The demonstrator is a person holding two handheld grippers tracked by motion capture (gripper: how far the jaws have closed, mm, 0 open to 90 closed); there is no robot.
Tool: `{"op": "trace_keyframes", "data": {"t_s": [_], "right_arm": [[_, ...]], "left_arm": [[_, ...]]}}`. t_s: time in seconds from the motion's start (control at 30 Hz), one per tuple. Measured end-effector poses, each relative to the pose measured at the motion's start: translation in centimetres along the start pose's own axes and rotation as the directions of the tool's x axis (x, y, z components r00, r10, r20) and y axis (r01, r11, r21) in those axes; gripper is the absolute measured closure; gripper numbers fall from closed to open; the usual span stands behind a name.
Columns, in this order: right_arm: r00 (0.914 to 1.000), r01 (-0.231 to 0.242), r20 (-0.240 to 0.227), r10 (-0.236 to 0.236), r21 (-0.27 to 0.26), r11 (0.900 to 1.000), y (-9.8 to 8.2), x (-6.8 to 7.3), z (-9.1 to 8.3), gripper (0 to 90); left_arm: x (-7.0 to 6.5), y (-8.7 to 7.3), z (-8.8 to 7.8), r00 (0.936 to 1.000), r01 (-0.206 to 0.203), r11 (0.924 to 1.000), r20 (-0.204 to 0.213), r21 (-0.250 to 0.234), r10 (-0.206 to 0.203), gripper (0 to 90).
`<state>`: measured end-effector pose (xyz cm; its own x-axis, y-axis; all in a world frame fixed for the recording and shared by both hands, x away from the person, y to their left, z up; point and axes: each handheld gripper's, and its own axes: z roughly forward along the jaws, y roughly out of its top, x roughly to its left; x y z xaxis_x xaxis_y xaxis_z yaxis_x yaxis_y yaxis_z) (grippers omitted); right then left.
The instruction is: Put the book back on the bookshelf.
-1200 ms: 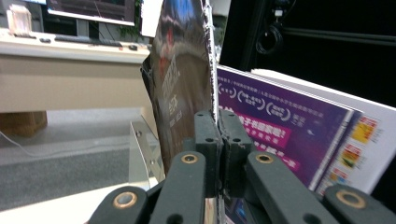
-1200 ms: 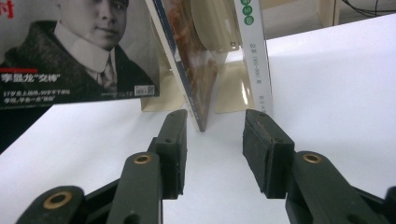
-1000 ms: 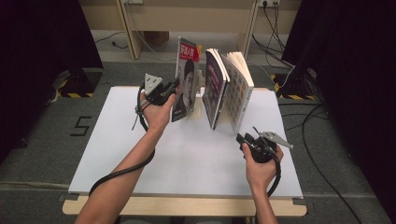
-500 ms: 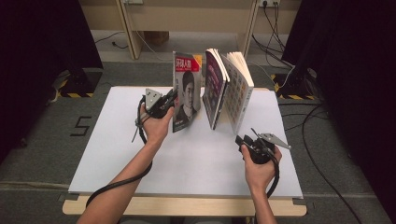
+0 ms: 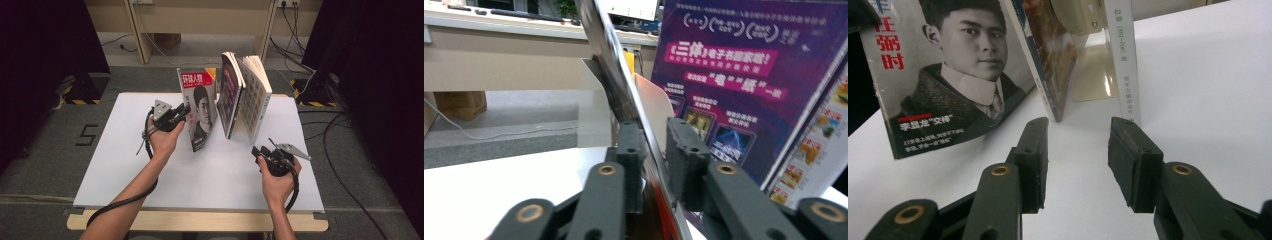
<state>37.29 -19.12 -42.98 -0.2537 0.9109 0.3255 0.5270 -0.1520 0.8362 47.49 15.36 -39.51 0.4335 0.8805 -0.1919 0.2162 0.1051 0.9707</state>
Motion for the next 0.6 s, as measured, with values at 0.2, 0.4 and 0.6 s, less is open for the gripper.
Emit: {"op": "trace_keyframes", "data": {"t_s": [0.2,0.4,0.6], "right_arm": [[1.0,-0.009,-0.002,0.009,0.01,1.0,-0.1,0.0,0.2,59.7],[0.9999,-0.015,-0.004,0.015,0.014,1.0,-0.1,-0.1,0.1,59.0],[0.9998,-0.016,-0.006,0.017,0.022,1.0,-0.2,-0.3,0.1,58.3]], "left_arm": [[0.7,1.5,0.5,0.9973,0.073,0.9972,-0.004,0.018,-0.073,66.4],[0.7,2.1,1.3,0.9928,0.119,0.9914,-0.002,0.055,-0.119,63.1],[0.7,1.8,1.9,0.9809,0.194,0.9776,-0.001,0.083,-0.194,63.0]]}}
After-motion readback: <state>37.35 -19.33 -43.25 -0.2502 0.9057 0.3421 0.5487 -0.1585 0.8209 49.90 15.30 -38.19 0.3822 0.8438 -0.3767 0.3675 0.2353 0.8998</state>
